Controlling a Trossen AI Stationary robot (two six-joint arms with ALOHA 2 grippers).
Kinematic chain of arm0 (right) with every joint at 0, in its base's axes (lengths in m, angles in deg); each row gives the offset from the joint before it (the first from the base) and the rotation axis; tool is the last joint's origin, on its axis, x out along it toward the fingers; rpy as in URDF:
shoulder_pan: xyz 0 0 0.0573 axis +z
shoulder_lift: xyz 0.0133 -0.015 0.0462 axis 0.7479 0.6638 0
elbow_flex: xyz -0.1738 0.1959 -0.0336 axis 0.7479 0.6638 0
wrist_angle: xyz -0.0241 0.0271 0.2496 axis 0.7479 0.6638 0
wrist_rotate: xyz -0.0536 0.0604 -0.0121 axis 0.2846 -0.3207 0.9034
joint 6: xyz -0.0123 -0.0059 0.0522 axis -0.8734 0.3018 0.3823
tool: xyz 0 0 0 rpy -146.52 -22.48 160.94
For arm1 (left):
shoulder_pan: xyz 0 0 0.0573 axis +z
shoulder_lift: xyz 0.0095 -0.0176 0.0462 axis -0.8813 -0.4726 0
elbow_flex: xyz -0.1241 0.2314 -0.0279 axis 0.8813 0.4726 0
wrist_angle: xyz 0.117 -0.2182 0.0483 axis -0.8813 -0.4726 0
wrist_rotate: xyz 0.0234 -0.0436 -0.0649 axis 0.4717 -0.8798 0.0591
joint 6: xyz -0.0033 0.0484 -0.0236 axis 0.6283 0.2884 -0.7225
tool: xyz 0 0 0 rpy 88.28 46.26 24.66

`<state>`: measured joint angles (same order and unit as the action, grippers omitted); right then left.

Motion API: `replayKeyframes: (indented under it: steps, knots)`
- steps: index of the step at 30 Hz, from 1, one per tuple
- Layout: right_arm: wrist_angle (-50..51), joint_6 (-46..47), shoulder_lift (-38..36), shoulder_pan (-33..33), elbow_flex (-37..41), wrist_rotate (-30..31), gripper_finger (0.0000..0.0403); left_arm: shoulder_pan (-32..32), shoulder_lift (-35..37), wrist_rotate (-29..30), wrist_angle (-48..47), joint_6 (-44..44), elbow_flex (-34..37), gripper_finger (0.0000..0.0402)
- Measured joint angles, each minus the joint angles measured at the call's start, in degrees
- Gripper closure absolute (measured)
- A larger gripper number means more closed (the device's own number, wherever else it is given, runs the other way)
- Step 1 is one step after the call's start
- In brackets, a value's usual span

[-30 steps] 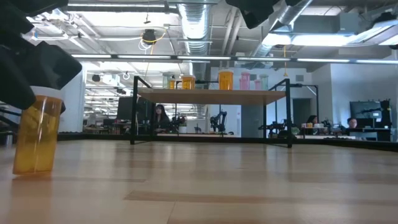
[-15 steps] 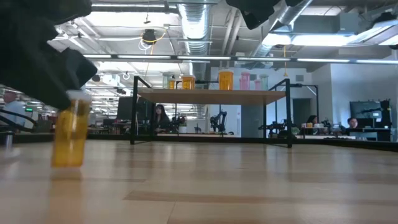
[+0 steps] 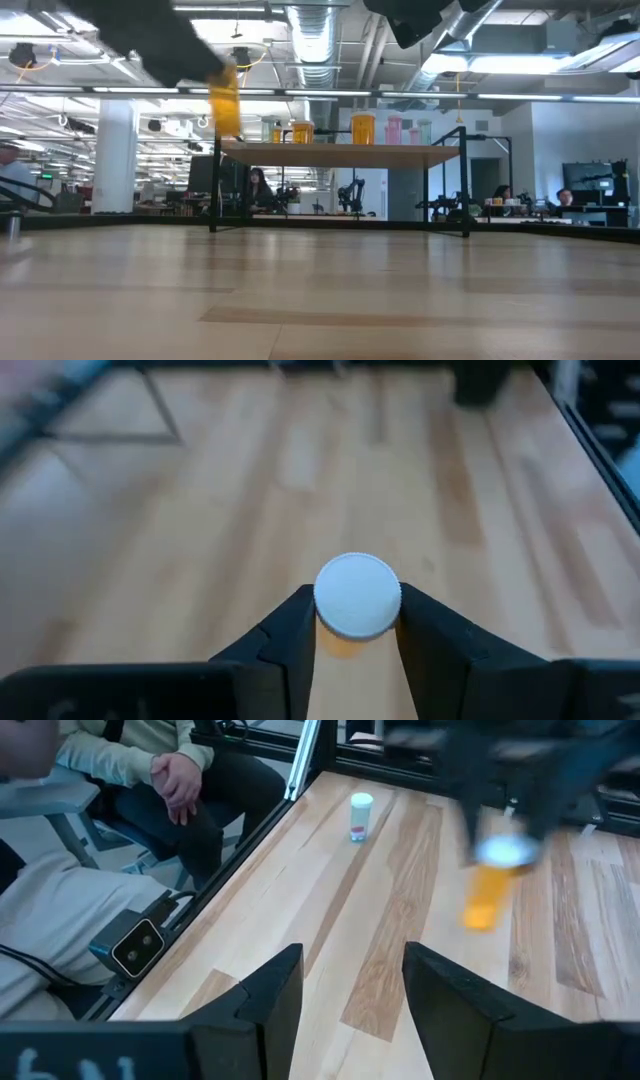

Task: Pick and place medicine bottles onto shelf by color
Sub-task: Put the small orange pill bottle on the shelf

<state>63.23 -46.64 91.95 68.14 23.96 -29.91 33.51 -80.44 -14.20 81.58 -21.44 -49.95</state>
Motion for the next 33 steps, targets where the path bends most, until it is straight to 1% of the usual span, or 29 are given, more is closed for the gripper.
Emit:
replayKeyframes:
  steps: [4, 7, 11, 15, 18, 20, 23, 25, 29, 33]
  knots:
    - [0.0, 0.0, 0.0, 0.0, 0.0, 0.0, 0.0212, 6.0, 5.9, 0.2, -0.2, 5.7, 0.0, 0.0294]
    - [-0.1, 0.0, 0.0, -0.2, 0.0, 0.0, 0.0213, 11.4, 9.4, -0.9, -0.2, 10.2, 0.0, 0.0294]
    - [-0.1, 0.5, 0.0, -0.7, 0.0, 0.0, 0.0213, 19.8, 12.7, -6.5, -0.2, 14.4, 0.0, 0.0294]
    - [-0.2, 0.6, 0.0, -1.2, 0.0, 0.0, 0.0215, 28.5, 14.2, -13.0, -0.7, 16.8, -0.3, 0.0294]
    - [-0.3, 0.6, 0.0, -1.6, 0.0, 0.0, 0.0215, 34.6, 14.0, -17.1, -2.3, 18.2, -2.6, 0.0294]
    - [-0.5, 0.6, 0.0, -2.0, 0.0, 0.0, 0.0215, 38.1, 12.8, -20.4, -2.1, 19.2, -5.0, 0.0294]
    - [-0.4, 0.6, 0.0, -2.3, 0.0, 0.0, 0.0214, 42.2, 10.4, -24.6, -4.3, 20.9, -9.2, 0.0294]
    - [-0.6, 0.6, 0.0, -2.3, 0.0, 0.1, 0.0215, 44.4, 8.5, -26.1, -6.9, 22.3, -12.3, 0.0294]
    - [-0.6, 0.6, 0.0, -2.3, 0.0, 0.0, 0.0217, 47.7, 3.9, -26.7, -11.6, 23.6, -16.9, 0.0294]
    - [-0.2, 0.6, 0.0, -2.1, 0.0, 0.0, 0.0217, 50.3, -0.4, -29.5, -11.8, 23.7, -19.0, 0.0294]
